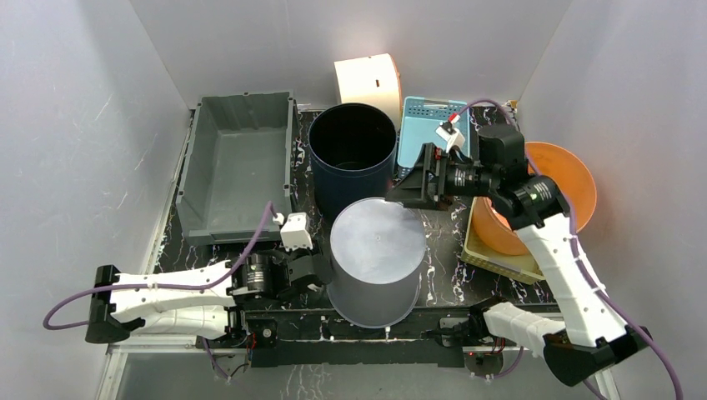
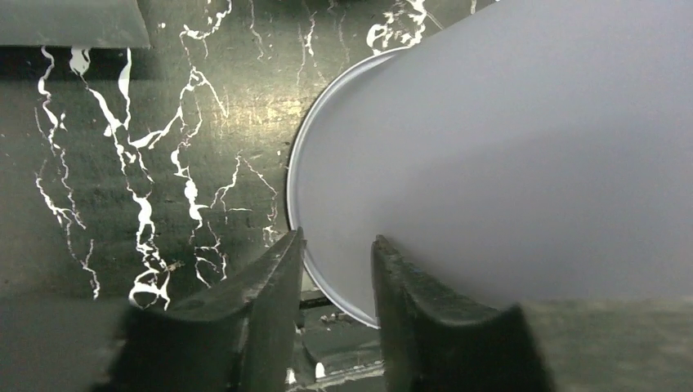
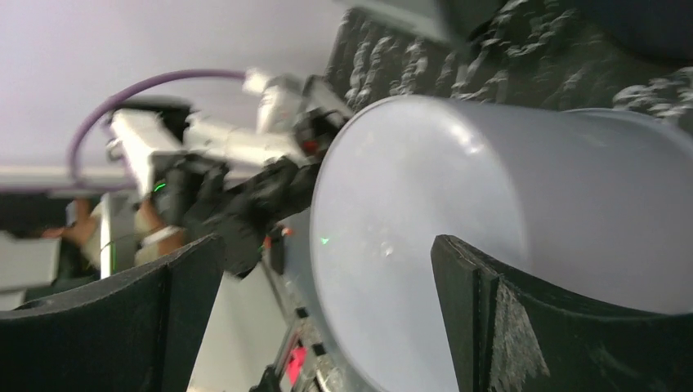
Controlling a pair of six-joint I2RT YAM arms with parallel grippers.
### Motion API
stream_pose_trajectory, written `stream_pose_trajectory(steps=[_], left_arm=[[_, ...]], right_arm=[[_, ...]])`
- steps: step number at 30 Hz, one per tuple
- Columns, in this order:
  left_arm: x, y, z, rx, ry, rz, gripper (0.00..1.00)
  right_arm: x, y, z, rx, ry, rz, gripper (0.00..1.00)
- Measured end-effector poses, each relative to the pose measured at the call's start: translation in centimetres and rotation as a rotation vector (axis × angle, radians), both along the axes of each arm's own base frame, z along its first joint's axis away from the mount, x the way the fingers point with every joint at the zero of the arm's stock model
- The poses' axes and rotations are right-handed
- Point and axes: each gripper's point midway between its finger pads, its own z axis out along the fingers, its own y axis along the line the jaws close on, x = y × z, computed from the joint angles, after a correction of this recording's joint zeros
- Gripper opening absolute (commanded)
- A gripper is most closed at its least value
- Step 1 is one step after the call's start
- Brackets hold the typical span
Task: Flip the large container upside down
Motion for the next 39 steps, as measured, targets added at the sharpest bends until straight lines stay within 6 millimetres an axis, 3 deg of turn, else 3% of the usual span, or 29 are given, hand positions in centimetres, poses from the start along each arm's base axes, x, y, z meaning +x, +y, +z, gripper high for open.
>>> stream_pose_trajectory(steps=[2,5,8,11,15,18,20,21,24,29,34,37,39], left_arm=[[-0.1,0.2,1.5,-0.004,0.006,0.008,0.64],[-0.2,0.7,4.2,-0.029,0.007,0.022,0.77],[-0.3,2.0,6.6,-0.022,0.008,0.039,0.98],[0.0,3.1,9.3,-0.021,-0.014,0.06,0.98],[1.2,3.4,14.3,-0.005,-0.094,0.081,0.98],[3.2,1.4,19.4,0.035,-0.18,0.08,0.98],[5.9,-1.2,23.1,0.059,-0.226,0.08,0.98],[7.3,-2.1,23.9,0.066,-0.24,0.089,0.98],[12.6,-3.1,23.1,0.155,-0.212,0.093,0.98],[18.7,-1.2,18.6,0.261,-0.073,0.105,0.98],[20.1,-0.8,17.7,0.237,-0.029,0.084,0.94],[20.7,-0.6,18.1,0.178,-0.021,0.072,0.9],[21.7,0.6,18.1,0.139,-0.012,0.095,0.85]], right_arm=[[1.6,-0.4,-0.5,-0.072,-0.009,-0.053,0.98],[4.9,-1.2,-0.7,-0.183,-0.052,-0.152,0.98],[8.6,-2.3,-1.4,-0.291,-0.089,-0.268,0.98],[11.3,-3.3,-2.8,-0.383,-0.093,-0.353,0.98],[14.1,-4.4,-3.5,-0.466,-0.109,-0.443,0.98],[14.9,-5.3,-3.0,-0.498,-0.139,-0.493,0.98],[15.3,-5.9,-2.1,-0.515,-0.171,-0.523,0.98],[15.6,-6.2,-1.6,-0.526,-0.189,-0.54,0.98],[16.4,-8.0,0.0,-0.578,-0.245,-0.624,0.98],[16.6,-9.8,0.0,-0.652,-0.259,-0.686,0.98],[17.5,-9.5,-0.9,-0.673,-0.244,-0.663,0.91],[19.1,-8.1,-1.5,-0.677,-0.232,-0.638,0.87],[20.0,-6.7,-2.2,-0.685,-0.227,-0.613,0.85]])
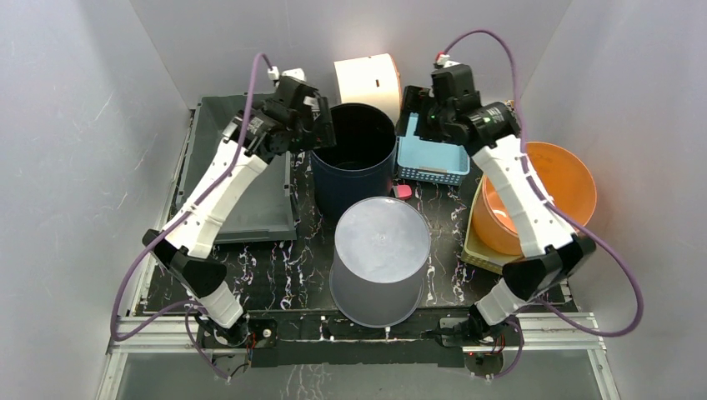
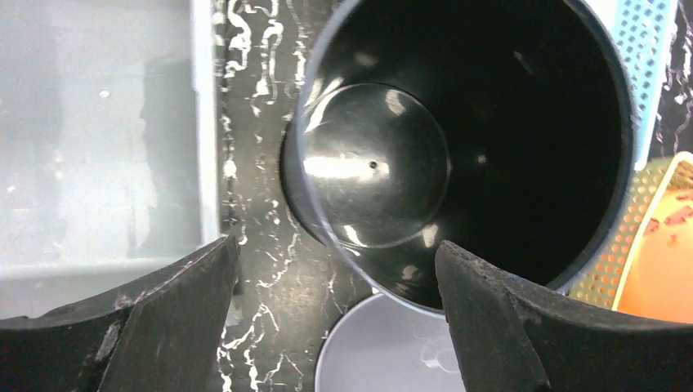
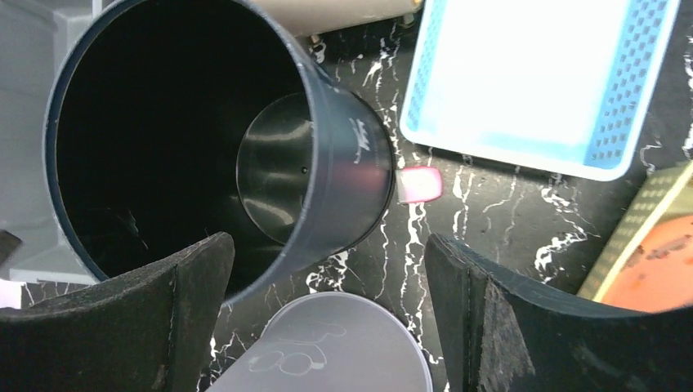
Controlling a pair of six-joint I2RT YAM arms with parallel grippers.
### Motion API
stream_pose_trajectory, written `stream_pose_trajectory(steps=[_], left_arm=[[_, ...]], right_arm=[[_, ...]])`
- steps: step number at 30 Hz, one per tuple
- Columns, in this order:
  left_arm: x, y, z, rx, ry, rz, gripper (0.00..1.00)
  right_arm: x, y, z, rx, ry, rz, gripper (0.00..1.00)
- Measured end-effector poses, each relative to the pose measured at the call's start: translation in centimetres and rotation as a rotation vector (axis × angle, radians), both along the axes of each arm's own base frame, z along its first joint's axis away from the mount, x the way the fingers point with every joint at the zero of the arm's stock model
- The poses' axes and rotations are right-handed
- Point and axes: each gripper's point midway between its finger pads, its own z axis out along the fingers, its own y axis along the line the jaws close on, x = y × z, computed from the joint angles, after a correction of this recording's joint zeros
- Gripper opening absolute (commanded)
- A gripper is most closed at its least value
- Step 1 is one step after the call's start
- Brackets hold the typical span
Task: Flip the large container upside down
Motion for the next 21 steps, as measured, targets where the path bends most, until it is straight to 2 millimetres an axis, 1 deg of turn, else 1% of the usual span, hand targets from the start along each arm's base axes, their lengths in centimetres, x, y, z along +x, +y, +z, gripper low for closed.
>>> stream_pose_trajectory(steps=[3,4,5,6,8,9,11,13,16,18,21], left_arm=[[1.4,2.5,-0.9,-0.023,0.022,0.056,0.83],[1.7,3.0,-1.3,-0.023,0.03,0.068,0.79],[1.9,3.4,-1.8,-0.026,0.042,0.075,0.75],[2.0,3.4,-2.3,-0.027,0.054,0.075,0.72],[1.9,3.0,-3.4,-0.026,0.075,0.057,0.71],[1.8,2.7,-3.9,-0.027,0.087,0.043,0.71],[1.6,2.2,-4.7,-0.031,0.107,0.018,0.73],[1.5,1.6,-5.3,-0.045,0.117,-0.007,0.74],[1.5,0.6,-5.8,-0.075,0.127,-0.044,0.77],[1.4,0.4,-5.8,-0.078,0.13,-0.055,0.8],[1.4,0.6,-5.1,-0.069,0.118,-0.066,0.85]], right_arm=[[1.0,2.0,-1.3,-0.017,0.024,0.027,0.85],[1.4,2.5,-1.8,-0.025,0.034,0.033,0.85],[1.8,3.0,-2.3,-0.035,0.044,0.036,0.82],[2.2,3.3,-2.9,-0.045,0.052,0.035,0.75],[3.1,3.6,-4.0,-0.063,0.068,0.025,0.64],[3.4,3.6,-4.5,-0.071,0.077,0.023,0.56],[3.8,3.7,-5.2,-0.083,0.086,0.018,0.36],[4.2,3.6,-5.7,-0.091,0.091,0.014,0.24],[4.5,3.7,-5.7,-0.089,0.084,0.011,0.15],[4.7,3.8,-5.7,-0.086,0.077,0.015,0.09],[5.0,3.9,-6.0,-0.103,0.072,0.028,0.0]])
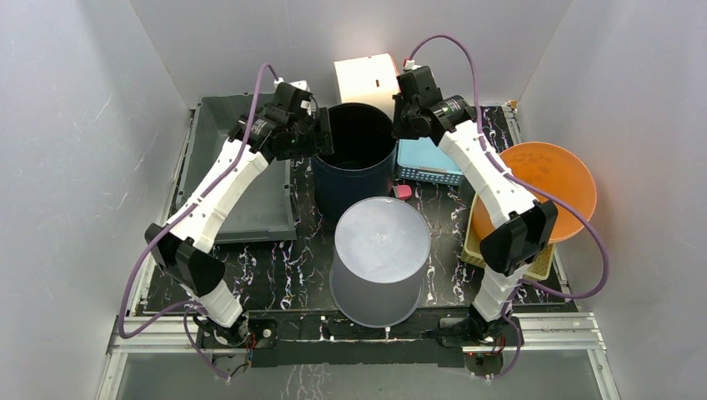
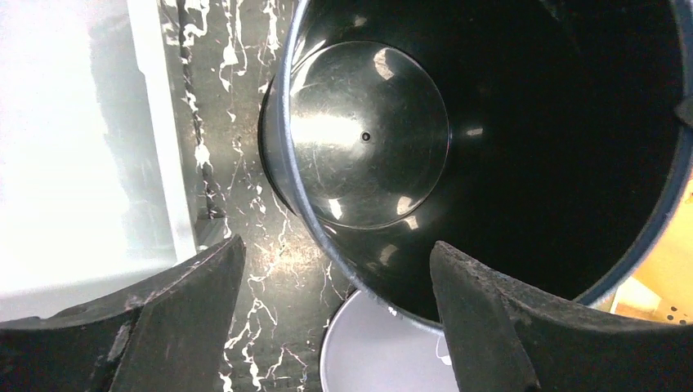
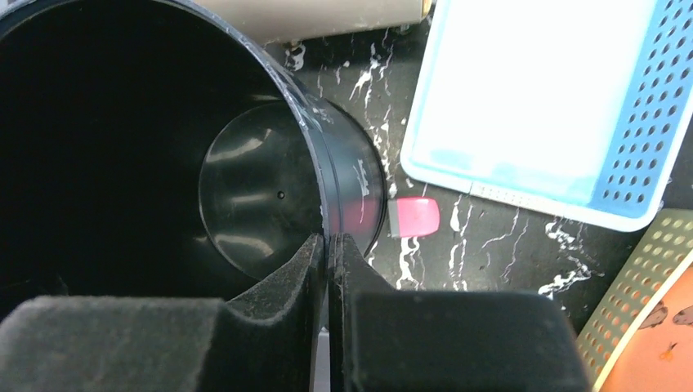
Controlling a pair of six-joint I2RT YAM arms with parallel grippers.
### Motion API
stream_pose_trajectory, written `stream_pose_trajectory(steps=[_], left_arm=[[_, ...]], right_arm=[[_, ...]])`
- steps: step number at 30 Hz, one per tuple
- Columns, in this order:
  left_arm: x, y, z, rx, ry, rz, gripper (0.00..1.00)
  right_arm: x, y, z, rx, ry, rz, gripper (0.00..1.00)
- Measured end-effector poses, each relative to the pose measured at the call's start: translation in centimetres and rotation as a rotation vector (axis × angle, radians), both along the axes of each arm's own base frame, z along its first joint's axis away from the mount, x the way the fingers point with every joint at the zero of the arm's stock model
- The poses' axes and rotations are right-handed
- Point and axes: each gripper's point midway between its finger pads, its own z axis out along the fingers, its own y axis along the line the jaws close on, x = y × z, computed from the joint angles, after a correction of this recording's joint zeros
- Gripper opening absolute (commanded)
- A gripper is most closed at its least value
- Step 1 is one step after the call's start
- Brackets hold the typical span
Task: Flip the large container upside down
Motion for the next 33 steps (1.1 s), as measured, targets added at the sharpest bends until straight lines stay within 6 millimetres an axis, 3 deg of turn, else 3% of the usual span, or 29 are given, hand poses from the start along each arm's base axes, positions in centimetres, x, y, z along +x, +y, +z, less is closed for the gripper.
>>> stream_pose_trajectory(steps=[6,7,9,10,12,15,18,22,25,27,29,33], left_arm=[[-0.9,1.4,4.4,0.001,-0.085,0.007,0.98],[-1.3,1.8,5.3,-0.004,-0.105,0.012,0.98],[-2.4,2.8,7.2,-0.017,-0.146,0.025,0.98],[-2.9,3.2,8.0,-0.023,-0.162,0.033,0.98],[-4.1,4.4,9.6,-0.031,-0.198,0.056,0.98],[-5.7,6.1,11.6,-0.033,-0.241,0.093,0.98],[-6.9,7.5,11.9,-0.028,-0.244,0.139,0.98],[-8.6,8.9,9.0,-0.004,-0.17,0.19,0.98],[-9.3,9.9,7.0,-0.001,-0.114,0.243,0.98],[-9.2,11.5,6.0,-0.001,-0.083,0.313,0.98],[-8.9,13.5,5.3,-0.011,-0.06,0.395,0.98],[-8.5,16.3,3.9,-0.09,-0.012,0.518,0.98]], right_arm=[[2.5,-0.6,0.1,-0.116,-0.053,0.008,0.0],[3.1,-0.6,0.0,-0.138,-0.059,0.006,0.05],[4.0,-0.7,0.2,-0.167,-0.071,0.005,0.54],[4.3,-0.6,0.3,-0.174,-0.075,0.006,0.67],[4.4,-0.6,0.4,-0.178,-0.075,0.012,0.82],[3.8,-0.3,1.5,-0.162,-0.092,0.037,0.86],[2.1,1.3,4.6,-0.111,-0.173,0.103,0.85],[-4.1,6.7,9.5,-0.059,-0.327,0.335,0.87],[-8.3,11.6,11.7,-0.048,-0.419,0.536,0.91],[-9.4,14.1,11.5,-0.065,-0.433,0.623,0.92],[-8.7,15.6,10.2,-0.097,-0.425,0.655,0.92],[-6.1,17.0,3.9,-0.217,-0.32,0.667,0.85]])
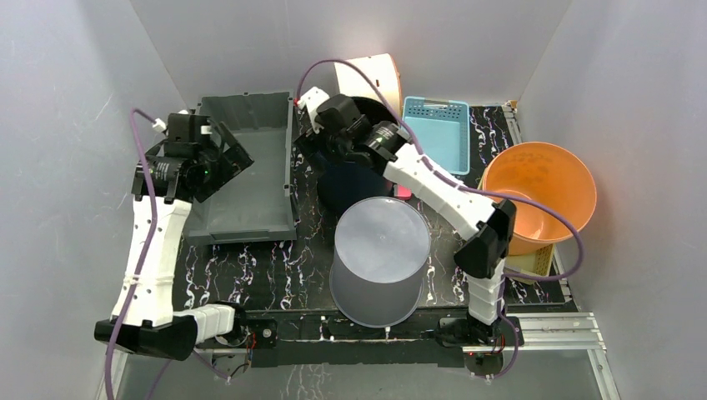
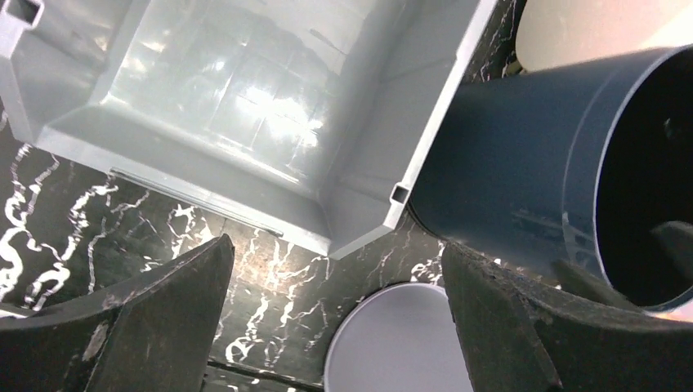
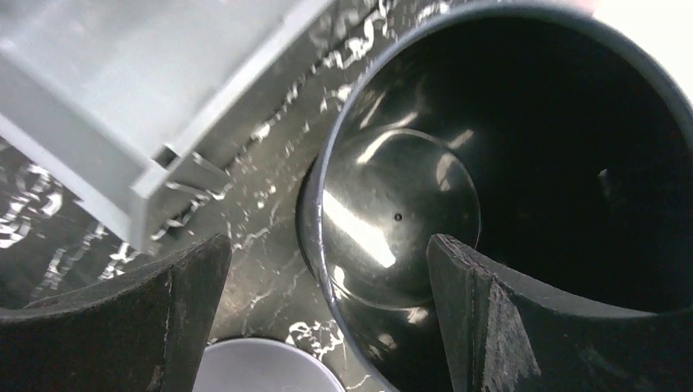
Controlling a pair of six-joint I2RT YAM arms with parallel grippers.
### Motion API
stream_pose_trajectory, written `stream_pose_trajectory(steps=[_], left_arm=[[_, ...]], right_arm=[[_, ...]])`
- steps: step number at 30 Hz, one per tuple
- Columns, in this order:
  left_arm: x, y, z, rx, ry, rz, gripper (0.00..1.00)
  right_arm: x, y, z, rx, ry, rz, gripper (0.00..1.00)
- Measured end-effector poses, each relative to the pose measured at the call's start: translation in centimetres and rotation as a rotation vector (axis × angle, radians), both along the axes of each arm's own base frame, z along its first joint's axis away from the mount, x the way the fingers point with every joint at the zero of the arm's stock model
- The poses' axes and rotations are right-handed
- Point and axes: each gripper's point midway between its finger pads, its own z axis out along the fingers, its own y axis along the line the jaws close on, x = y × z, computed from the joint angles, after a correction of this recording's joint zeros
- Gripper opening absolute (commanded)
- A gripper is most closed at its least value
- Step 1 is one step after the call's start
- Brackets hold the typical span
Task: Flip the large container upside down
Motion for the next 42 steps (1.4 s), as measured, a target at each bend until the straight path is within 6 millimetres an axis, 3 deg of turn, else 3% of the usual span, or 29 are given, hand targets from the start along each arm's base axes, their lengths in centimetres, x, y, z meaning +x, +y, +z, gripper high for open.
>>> stream_pose_trajectory(steps=[3,6,9,11,13,14,22,27,30,33,39,42], left_arm=[[-0.2,1.2,-1.2,-0.078,0.018,0.057,0.98],[-0.3,1.6,-2.5,-0.161,0.033,0.086,0.98],[-0.2,1.3,-3.7,-0.222,0.051,0.086,0.98],[-0.1,1.0,-4.0,-0.241,0.06,0.077,0.98],[0.1,0.9,-3.9,-0.246,0.052,0.068,0.98],[0.2,0.8,-3.8,-0.246,0.045,0.065,0.98],[0.5,0.8,-3.4,-0.245,0.026,0.052,0.98],[0.7,0.3,-3.0,-0.266,0.01,0.03,0.98],[0.9,-0.1,-2.1,-0.282,-0.012,0.008,0.98],[1.0,-0.6,-1.5,-0.296,-0.032,-0.028,0.98],[1.2,-1.4,-1.1,-0.316,-0.049,-0.08,0.98],[1.2,-1.7,-0.8,-0.32,-0.058,-0.106,0.98]], right_arm=[[0.7,-0.1,-4.3,-0.095,0.055,-0.003,0.69],[0.3,-0.3,-6.4,-0.14,0.093,0.011,0.57],[0.0,-0.2,-6.9,-0.139,0.11,0.024,0.45],[-0.1,0.0,-6.9,-0.134,0.115,0.031,0.28],[-0.1,0.0,-6.8,-0.135,0.11,0.034,0.03],[-0.1,0.1,-6.5,-0.126,0.112,0.036,0.0],[-0.7,2.3,-5.0,-0.02,0.211,0.041,0.0],[-0.4,4.5,-2.3,0.133,0.209,0.046,0.0],[-0.1,4.6,-1.3,0.203,0.226,0.012,0.0],[0.8,2.9,0.0,0.332,0.27,-0.037,0.0],[2.9,-5.3,2.8,0.6,0.303,-0.194,0.0],[3.3,-6.1,2.7,0.658,0.301,-0.222,0.0]])
